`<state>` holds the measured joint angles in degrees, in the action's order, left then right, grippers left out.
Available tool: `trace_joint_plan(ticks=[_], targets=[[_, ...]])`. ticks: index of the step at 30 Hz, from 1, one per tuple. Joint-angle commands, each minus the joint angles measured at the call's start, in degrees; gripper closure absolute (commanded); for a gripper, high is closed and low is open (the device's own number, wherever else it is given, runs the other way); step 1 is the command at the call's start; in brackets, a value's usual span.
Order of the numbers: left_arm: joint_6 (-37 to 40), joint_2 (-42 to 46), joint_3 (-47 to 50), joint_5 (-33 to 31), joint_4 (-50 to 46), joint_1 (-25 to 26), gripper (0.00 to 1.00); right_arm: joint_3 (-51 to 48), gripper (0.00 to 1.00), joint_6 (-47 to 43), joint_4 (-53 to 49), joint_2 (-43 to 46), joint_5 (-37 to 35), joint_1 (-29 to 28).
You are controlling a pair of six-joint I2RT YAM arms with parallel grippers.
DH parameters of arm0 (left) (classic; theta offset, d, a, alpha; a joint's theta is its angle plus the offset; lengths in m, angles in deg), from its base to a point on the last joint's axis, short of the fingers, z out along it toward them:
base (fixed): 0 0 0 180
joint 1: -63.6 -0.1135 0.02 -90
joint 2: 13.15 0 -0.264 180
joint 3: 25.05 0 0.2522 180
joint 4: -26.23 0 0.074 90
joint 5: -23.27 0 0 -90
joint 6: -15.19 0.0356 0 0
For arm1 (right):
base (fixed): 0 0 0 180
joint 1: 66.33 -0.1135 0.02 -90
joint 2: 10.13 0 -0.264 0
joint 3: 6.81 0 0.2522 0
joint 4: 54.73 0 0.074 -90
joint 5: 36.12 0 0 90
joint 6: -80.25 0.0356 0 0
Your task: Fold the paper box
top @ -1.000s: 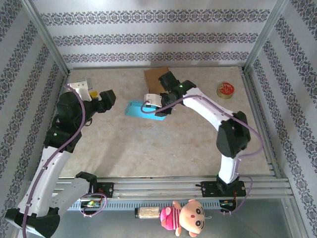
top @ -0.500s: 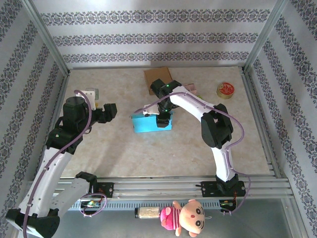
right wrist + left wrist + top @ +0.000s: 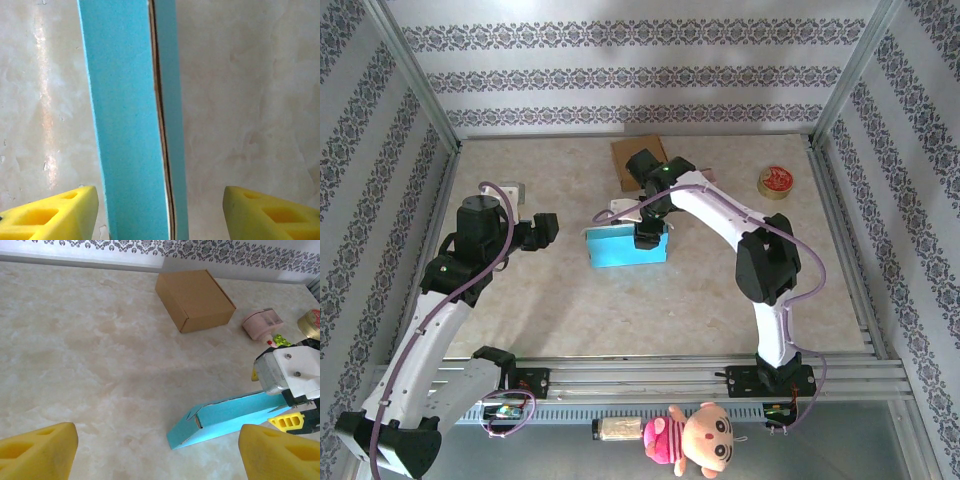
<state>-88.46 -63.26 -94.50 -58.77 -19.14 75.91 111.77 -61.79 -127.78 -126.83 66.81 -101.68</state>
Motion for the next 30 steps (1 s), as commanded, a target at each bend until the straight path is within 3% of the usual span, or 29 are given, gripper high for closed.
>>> trace_joint_plan(ticks=[1,5,8,11,14,18,22,30], targets=[[1.23,0.14,0.83,0.7,1.66,0.32,0.16,-0.2,0.33,2.07,0.2,2.51,2.5,0.55],[2.25,-0.42,1.05,1.44,1.12,0.26,0.18,0.5,0.33,6.25,1.17,4.33,7.17,1.15],[3.44,-1.47,1.01,4.25,0.52,0.27,0.21,-2.69,0.33,12.59,5.87,8.64,14.56,2.55],[4.91,-2.93,0.9,8.99,0.5,0.31,0.25,-10.26,0.33,23.95,16.52,15.37,22.11,4.96],[6.51,-4.96,0.21,14.74,0.34,0.42,0.27,-19.0,0.33,40.65,28.37,21.67,24.86,8.28],[6.87,-8.98,-1.24,18.31,-0.88,0.68,0.31,-25.41,0.41,57.26,29.95,25.68,24.05,14.72],[7.23,-12.35,-2.06,19.1,-1.0,1.04,0.33,-30.81,0.48,58.22,26.08,27.57,24.57,18.84],[7.91,-14.13,-0.9,18.25,0.76,1.22,0.32,-33.37,0.6,52.29,24.52,27.07,25.7,19.43]])
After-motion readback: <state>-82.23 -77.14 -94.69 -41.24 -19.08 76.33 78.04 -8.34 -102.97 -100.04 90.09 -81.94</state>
